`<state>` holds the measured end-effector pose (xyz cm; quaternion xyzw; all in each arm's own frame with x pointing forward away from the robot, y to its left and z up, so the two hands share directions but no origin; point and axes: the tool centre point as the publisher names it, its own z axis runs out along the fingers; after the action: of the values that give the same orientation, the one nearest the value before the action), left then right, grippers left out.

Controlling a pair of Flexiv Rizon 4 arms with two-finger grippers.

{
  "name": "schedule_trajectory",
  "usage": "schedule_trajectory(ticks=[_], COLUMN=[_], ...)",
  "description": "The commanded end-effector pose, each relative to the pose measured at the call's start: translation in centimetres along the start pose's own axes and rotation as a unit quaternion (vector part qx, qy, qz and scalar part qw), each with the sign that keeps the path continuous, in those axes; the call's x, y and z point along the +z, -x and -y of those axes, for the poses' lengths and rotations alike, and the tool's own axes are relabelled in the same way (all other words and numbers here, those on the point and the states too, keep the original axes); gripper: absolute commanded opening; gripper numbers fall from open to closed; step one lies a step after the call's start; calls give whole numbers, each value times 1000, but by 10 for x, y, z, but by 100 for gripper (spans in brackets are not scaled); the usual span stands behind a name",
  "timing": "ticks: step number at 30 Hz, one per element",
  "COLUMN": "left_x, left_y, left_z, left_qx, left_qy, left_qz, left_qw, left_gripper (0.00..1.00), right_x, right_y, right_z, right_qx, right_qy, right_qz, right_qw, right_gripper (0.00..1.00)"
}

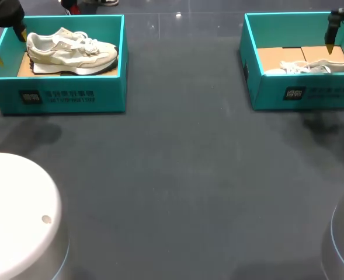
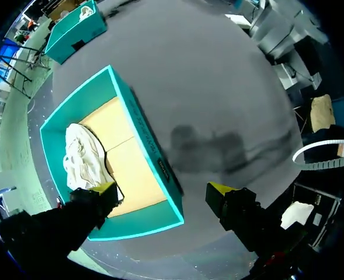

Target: Take the shoe out of the shoebox, open the shoe tongue, remove and reinsert the insole, then place the shoe into the shoebox

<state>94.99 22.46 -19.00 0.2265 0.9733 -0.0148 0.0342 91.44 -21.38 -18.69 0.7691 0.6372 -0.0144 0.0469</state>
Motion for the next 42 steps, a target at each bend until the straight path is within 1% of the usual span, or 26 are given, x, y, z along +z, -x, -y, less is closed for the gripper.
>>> schedule_trajectory(ticks=[1,2,3,4,5,6,7,9,10,22,23,24,25,26,27,28,29,30,31,32,33,34,35,36,38,42], left_x=[7,7,8,7,7,6,4,2,0,0,4,7,11,16,20,23,27,30,33,36,39,40,43,45,44,44], left_y=[15,20,25,29,36,43,46,60,68,68,73,77,83,89,93,100,105,111,117,123,129,134,141,144,151,151], left_z=[-22,-29,-35,-41,-49,-55,-60,-71,-78,-78,-84,-89,-95,-100,-104,-110,-114,-118,-122,-126,-130,-133,-136,-137,-138,-138], left_qx=[111,131,139,180,167,180,231,269,296,296,292,315,324,335,353,360,380,384,405,398,410,420,429,447,463,463], left_qy=[-4,4,5,-13,0,3,-6,9,0,0,12,18,13,39,44,37,45,49,38,47,48,37,49,43,43,43], left_qz=[-1,3,-4,-4,-6,-10,-3,-7,-4,-4,4,10,13,18,20,17,19,15,14,9,9,12,6,7,12,12], left_qw=[994,991,990,984,986,984,973,963,955,955,956,949,946,941,934,932,924,922,913,916,911,907,902,893,885,885], left_gripper=[100,100,100,100,100,100,100,100,100,100,100,100,100,100,100,100,100,100,100,100,100,100,100,100,100,100], right_x=[0,0,0,0,0,0,0,0,0,0,0,0,0,0,0,0,0,0,0,0,0,0,0,0,0,0], right_y=[0,0,0,0,0,0,0,0,0,0,0,0,0,0,0,0,0,0,0,0,0,0,0,0,0,0], right_z=[1,1,1,1,1,1,1,1,1,1,1,1,1,1,1,1,1,1,1,1,1,1,1,1,1,1], right_qx=[0,0,0,0,0,0,0,0,0,0,0,0,0,0,0,0,0,0,0,0,0,0,0,0,0,0], right_qy=[1,1,1,1,1,1,1,1,1,1,1,1,1,1,1,1,1,1,1,1,1,1,1,1,1,1], right_qz=[0,0,0,0,0,0,0,0,0,0,0,0,0,0,0,0,0,0,0,0,0,0,0,0,0,0], right_qw=[1000,1000,1000,1000,1000,1000,1000,1000,1000,1000,1000,1000,1000,1000,1000,1000,1000,1000,1000,1000,1000,1000,1000,1000,1000,1000], right_gripper=[100,100,100,100,100,100,100,100,100,100,100,100,100,100,100,100,100,100,100,100,100,100,100,100,100,100])
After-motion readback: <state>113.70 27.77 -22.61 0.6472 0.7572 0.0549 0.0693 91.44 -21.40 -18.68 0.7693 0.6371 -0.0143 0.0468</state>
